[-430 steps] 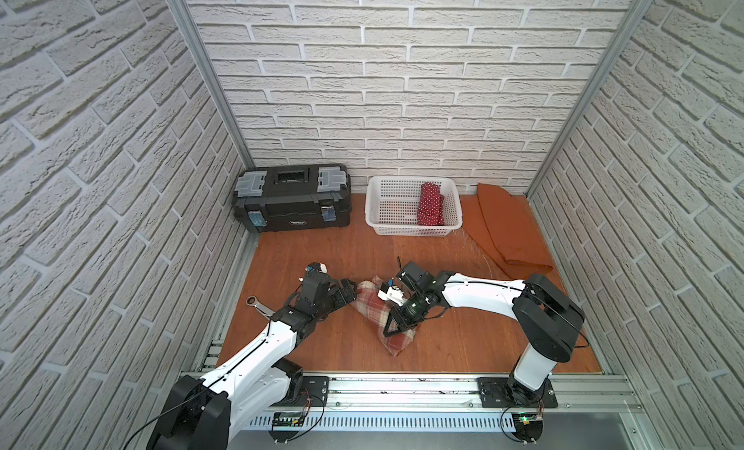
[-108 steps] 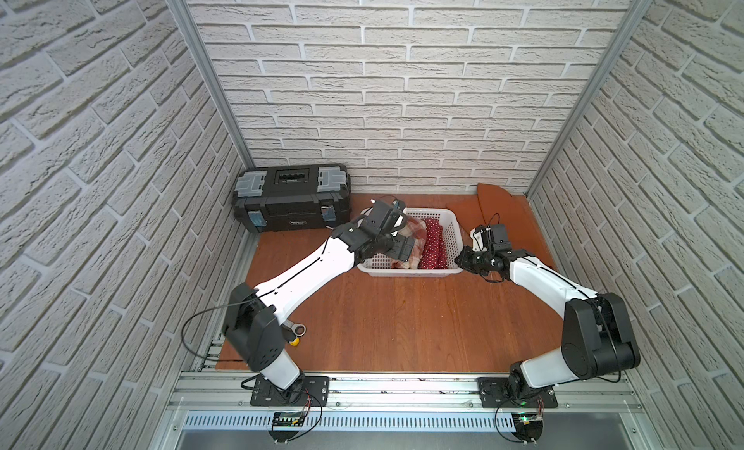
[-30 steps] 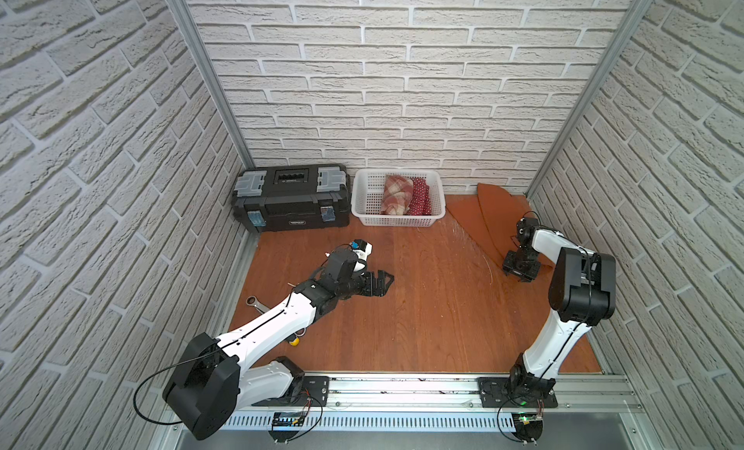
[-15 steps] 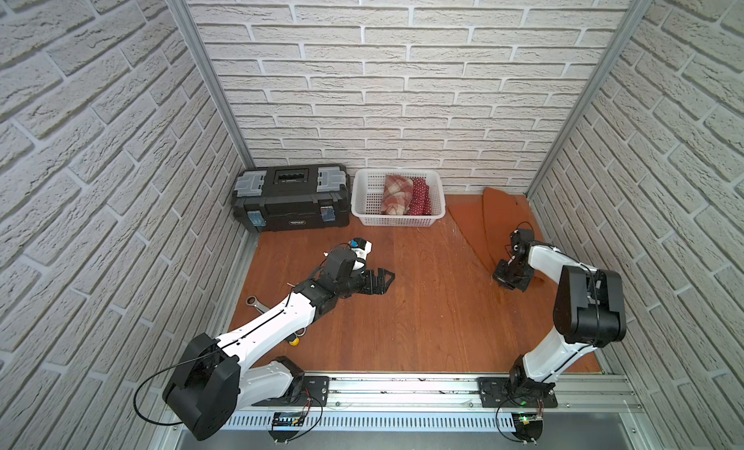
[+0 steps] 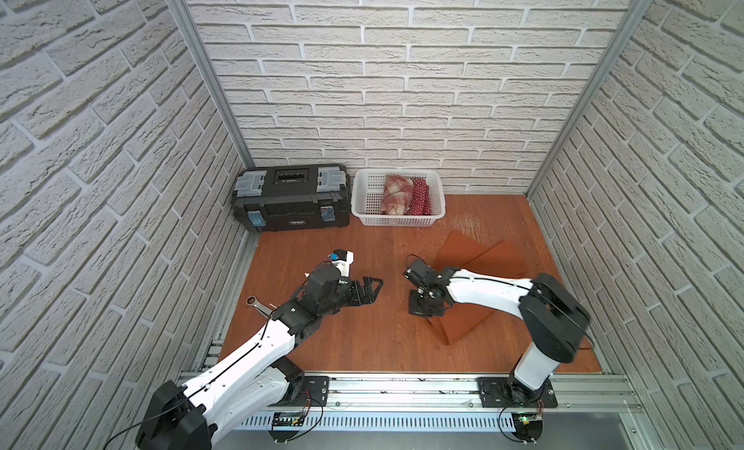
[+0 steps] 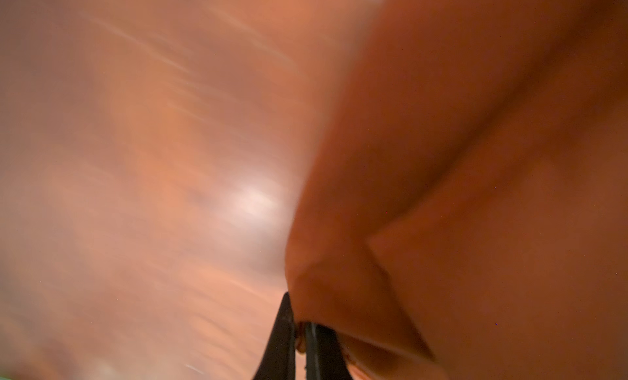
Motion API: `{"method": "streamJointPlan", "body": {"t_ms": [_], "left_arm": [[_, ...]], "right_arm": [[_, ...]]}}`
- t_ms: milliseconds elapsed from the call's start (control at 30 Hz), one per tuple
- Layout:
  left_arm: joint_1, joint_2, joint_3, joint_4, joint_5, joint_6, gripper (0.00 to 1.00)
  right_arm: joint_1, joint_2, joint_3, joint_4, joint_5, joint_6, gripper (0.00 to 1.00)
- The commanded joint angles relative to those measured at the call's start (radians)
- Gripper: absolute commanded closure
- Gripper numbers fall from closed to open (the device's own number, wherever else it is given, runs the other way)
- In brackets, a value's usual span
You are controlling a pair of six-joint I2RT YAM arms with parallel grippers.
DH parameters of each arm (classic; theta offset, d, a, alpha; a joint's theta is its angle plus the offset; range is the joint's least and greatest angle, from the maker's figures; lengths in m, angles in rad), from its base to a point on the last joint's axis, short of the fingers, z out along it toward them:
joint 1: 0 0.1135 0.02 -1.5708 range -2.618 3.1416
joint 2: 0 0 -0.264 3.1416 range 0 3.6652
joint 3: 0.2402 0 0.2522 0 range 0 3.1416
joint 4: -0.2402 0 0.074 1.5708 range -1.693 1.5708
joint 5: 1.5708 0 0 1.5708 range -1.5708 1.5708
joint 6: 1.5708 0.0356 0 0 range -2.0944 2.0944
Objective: Roll up the skirts
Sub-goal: Move the skirt to the center of the board, then flatten out the skirt at the center of the board.
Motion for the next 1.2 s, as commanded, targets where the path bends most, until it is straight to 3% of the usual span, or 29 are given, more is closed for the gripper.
{"method": "streamJointPlan", "body": {"t_ms": [0, 100, 167, 267, 433, 600, 733, 800, 967, 1167], "left_arm": [[0.001, -0.141, -0.011, -0.095, -0.103, -0.039, 0.02], [0.007, -0.267, -0.021, -0.209, -0.178, -0.050, 0.02], [0.015, -0.330, -0.033, -0.252, -0.206, -0.057, 0.02], [0.030, -0.378, -0.036, -0.314, -0.242, -0.067, 0.02], [0.076, -0.360, -0.033, -0.308, -0.245, -0.081, 0.02], [0.158, -0.211, -0.051, -0.148, -0.140, -0.098, 0.02], [0.249, -0.041, -0.102, 0.102, 0.004, -0.136, 0.02], [0.260, 0.022, -0.114, 0.225, 0.047, -0.136, 0.02], [0.252, 0.252, -0.006, 0.270, 0.097, -0.056, 0.22], [0.184, 0.552, 0.150, 0.282, 0.128, 0.019, 0.47]], "right_arm": [[0.044, 0.193, 0.292, 0.063, -0.035, -0.032, 0.98], [0.053, 0.364, 0.564, 0.024, -0.064, -0.059, 0.94], [0.056, 0.447, 0.701, -0.038, -0.087, -0.074, 0.77], [0.050, 0.437, 0.688, -0.027, -0.110, -0.081, 0.64], [0.027, 0.260, 0.544, 0.012, -0.087, -0.113, 0.57], [-0.060, -0.001, 0.316, -0.014, 0.043, -0.170, 0.54], [-0.200, -0.225, 0.072, 0.077, -0.013, -0.185, 0.51], [-0.237, -0.291, 0.047, 0.005, 0.015, -0.234, 0.51], [-0.371, -0.393, -0.044, -0.115, 0.167, -0.348, 0.51], [-0.611, -0.431, -0.170, -0.094, 0.152, -0.433, 0.49]]}}
